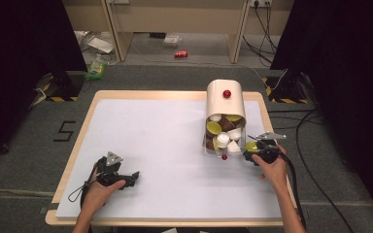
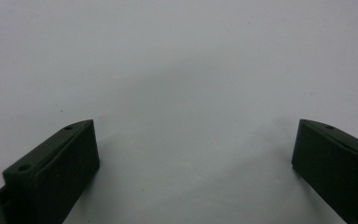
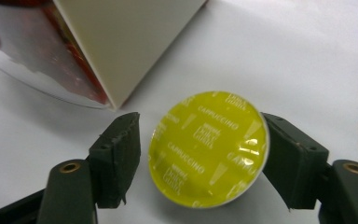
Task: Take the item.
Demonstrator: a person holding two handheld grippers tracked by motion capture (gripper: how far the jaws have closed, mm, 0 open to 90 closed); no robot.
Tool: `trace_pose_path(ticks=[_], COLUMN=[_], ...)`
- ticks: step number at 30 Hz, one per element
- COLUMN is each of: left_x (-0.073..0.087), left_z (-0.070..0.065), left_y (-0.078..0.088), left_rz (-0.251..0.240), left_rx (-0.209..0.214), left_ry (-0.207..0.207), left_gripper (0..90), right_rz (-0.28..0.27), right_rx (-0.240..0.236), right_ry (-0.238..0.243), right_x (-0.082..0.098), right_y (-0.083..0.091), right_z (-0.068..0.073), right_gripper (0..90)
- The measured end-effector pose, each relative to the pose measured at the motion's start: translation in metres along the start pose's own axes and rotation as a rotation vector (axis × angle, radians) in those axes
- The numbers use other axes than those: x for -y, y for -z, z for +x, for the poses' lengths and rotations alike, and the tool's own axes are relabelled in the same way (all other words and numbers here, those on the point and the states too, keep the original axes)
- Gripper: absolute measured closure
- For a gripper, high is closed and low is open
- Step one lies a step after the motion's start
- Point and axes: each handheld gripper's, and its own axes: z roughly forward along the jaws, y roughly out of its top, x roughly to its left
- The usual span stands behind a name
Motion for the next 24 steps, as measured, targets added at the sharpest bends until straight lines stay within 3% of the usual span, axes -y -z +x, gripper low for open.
trace_pose_path(ticks=[11,24], left_x=[0.000,0.000], left_z=[0.000,0.000], left_y=[0.000,0.000], left_rz=[0.000,0.000], left_rx=[0.000,0.000], left_ry=[0.000,0.000], left_gripper=[0.1,0.1], right_rz=[-0.030,-0.044], right_rx=[0.015,0.022], right_ry=[0.029,0.042], right_x=[-0.007,-0.008], right_y=[0.024,0.038], right_z=[0.002,0.011], right_gripper=[26.8,26.2])
